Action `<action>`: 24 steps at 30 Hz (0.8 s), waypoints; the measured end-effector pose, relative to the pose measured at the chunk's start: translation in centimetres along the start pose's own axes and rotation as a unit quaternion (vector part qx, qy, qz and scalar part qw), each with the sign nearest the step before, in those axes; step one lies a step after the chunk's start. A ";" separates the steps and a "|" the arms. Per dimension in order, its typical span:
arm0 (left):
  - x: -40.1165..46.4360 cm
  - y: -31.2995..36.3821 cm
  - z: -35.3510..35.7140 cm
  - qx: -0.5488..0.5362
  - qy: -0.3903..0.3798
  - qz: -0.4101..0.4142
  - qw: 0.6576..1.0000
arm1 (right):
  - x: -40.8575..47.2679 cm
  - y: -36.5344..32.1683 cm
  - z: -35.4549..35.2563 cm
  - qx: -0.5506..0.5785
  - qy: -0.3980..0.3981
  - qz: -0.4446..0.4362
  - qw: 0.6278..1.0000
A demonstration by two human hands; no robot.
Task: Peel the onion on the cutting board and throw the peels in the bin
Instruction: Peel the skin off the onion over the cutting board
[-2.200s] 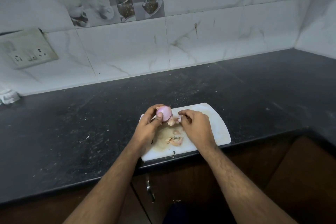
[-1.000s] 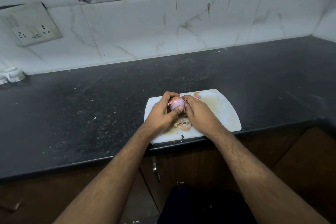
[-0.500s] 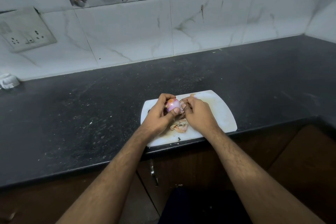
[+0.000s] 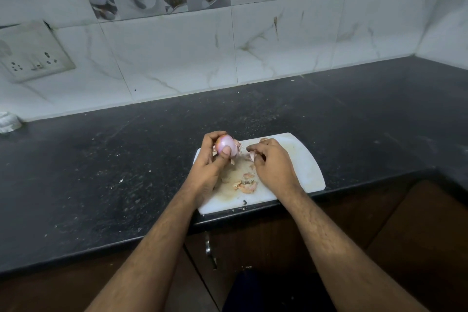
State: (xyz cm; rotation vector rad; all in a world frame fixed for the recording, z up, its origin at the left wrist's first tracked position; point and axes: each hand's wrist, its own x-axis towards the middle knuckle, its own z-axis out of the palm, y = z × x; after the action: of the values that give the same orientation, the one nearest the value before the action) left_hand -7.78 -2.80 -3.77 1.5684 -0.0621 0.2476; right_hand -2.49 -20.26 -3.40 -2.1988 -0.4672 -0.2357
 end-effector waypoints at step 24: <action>0.2 -0.3 0.6 -0.010 -0.018 -0.031 0.999 | -1.1 -0.9 0.4 -0.055 -0.087 -0.090 0.991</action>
State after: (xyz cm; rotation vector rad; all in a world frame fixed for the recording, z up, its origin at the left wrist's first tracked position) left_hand -7.50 -3.35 -4.05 1.5525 -0.0429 0.1699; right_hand -3.89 -19.71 -3.37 -2.2969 -0.7686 -0.1695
